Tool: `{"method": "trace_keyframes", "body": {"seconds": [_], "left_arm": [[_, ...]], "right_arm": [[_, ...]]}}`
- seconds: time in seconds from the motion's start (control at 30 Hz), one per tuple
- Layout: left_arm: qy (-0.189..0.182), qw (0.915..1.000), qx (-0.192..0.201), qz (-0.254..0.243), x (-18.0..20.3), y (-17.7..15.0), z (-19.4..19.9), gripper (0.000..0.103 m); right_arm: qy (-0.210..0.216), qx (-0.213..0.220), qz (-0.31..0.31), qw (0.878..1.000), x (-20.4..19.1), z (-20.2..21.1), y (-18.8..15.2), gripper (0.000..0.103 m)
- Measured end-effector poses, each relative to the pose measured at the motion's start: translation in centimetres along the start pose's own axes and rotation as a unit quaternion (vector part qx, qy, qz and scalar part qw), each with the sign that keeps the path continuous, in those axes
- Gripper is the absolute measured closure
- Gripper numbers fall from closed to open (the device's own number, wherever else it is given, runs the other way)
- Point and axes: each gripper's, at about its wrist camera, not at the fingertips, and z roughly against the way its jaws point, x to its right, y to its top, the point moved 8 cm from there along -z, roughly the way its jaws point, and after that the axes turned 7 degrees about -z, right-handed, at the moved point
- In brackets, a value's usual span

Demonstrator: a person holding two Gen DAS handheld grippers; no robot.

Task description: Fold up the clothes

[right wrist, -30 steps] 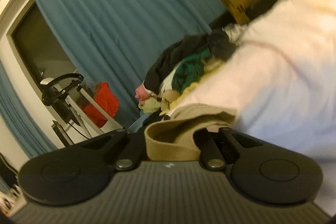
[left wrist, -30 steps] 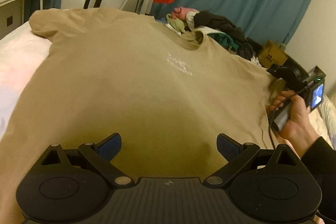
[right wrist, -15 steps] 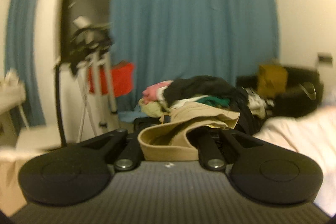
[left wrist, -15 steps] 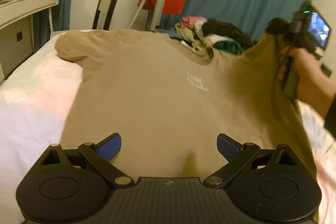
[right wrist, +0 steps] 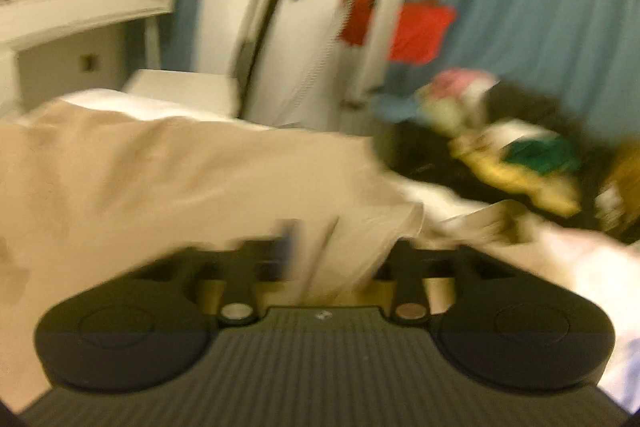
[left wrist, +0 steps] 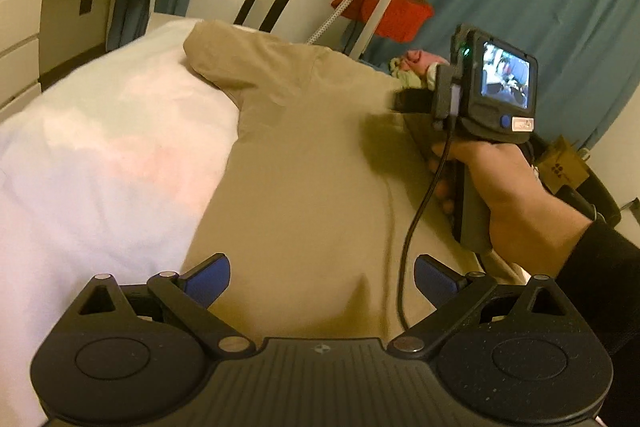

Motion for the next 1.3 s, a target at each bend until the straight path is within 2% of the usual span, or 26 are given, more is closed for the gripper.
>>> {"method": "trace_keyframes", "body": {"seconds": [0.03, 0.07, 0.1, 0.23, 0.37, 0.57, 0.73, 0.87, 0.97, 1.03, 1.17, 1.3], "left_arm": [[-0.002, 1.0, -0.001, -0.001, 0.1, -0.1, 0.0, 0.003], [-0.003, 1.0, -0.001, -0.003, 0.1, -0.2, 0.0, 0.003], [-0.004, 1.0, -0.001, -0.004, 0.2, -0.3, 0.1, 0.003], [-0.006, 0.9998, 0.006, -0.016, 0.8, -0.3, 0.8, 0.003], [-0.001, 0.9992, 0.024, -0.033, 1.3, 0.3, 2.0, 0.003], [0.002, 0.9979, 0.032, -0.056, 2.8, -0.1, 3.9, 0.004], [0.005, 0.9956, 0.027, -0.089, 4.9, -1.6, 4.6, 0.004], [0.014, 0.9908, 0.02, -0.133, 7.5, -3.9, 5.3, 0.004], [0.017, 0.9866, 0.015, -0.161, 9.5, -5.3, 5.7, 0.004], [0.015, 0.9848, 0.009, -0.173, 10.7, -6.3, 6.0, 0.006], [-0.001, 0.9858, -0.012, -0.167, 13.1, -8.4, 6.4, 0.011], [-0.054, 0.985, -0.056, -0.154, 16.9, -11.1, 6.3, 0.024]], "right_arm": [[0.008, 0.012, -0.005, 1.0, -0.2, 1.1, 0.3, 0.006], [0.016, 0.025, -0.009, 1.0, -0.3, 2.1, 0.5, 0.0], [0.025, 0.037, -0.014, 0.999, -0.5, 3.2, 0.8, 0.0], [0.045, 0.04, -0.044, 0.997, 0.6, 7.7, 1.4, 0.0], [0.053, 0.059, -0.061, 0.995, 2.7, 14.8, 0.1, 0.0], [0.055, 0.066, -0.119, 0.989, 6.5, 27.1, -4.8, 0.0], [0.06, 0.073, -0.19, 0.977, 9.2, 35.3, -10.2, 0.0], [0.064, 0.073, -0.169, 0.981, 9.7, 37.7, -12.4, 0.0], [0.058, 0.073, -0.154, 0.984, 10.3, 38.4, -12.6, 0.0], [0.056, 0.088, -0.169, 0.98, 11.8, 39.0, -12.2, 0.0], [0.043, 0.106, -0.239, 0.964, 16.5, 40.3, -12.1, 0.0], [0.003, 0.124, -0.286, 0.95, 22.0, 41.8, -12.9, 0.0]]}}
